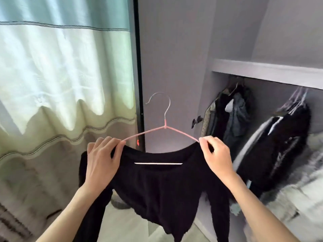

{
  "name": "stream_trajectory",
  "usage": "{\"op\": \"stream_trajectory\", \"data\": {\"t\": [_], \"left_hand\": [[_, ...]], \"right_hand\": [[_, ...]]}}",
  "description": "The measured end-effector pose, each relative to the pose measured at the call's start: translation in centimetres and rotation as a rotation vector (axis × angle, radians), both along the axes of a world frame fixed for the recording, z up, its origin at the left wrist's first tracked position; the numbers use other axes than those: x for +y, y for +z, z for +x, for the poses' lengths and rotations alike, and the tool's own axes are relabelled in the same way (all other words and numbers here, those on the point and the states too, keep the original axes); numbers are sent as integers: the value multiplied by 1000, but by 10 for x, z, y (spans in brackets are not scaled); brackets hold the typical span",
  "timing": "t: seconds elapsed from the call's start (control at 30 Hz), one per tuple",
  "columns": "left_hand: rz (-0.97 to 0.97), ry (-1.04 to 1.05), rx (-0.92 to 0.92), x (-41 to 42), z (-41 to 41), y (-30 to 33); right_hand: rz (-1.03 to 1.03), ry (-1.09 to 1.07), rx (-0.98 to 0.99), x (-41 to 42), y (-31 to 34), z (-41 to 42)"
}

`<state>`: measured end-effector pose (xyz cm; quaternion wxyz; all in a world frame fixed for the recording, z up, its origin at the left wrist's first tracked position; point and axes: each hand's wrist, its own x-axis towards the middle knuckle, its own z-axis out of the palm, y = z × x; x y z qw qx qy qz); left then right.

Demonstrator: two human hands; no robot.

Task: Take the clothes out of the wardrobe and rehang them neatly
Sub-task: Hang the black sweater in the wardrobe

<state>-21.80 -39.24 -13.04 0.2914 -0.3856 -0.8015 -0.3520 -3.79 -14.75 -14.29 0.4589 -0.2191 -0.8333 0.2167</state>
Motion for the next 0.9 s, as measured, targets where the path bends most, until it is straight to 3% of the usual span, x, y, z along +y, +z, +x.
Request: {"op": "stream_trajectory", "data": {"t": [0.13, 0.3, 0.7, 0.9], "left_hand": [[-11, -71, -25, 62, 7, 1], [-95, -189, -43, 136, 24, -12], [-337, -578, -190, 285, 62, -36], [-618, -891, -309, 324, 81, -72]], "right_hand": [[78, -76, -93, 40, 0, 30], [-277, -112, -264, 85, -13, 78], [-574, -429, -415, 106, -16, 179], [-628, -626, -462, 76, -25, 210]]}}
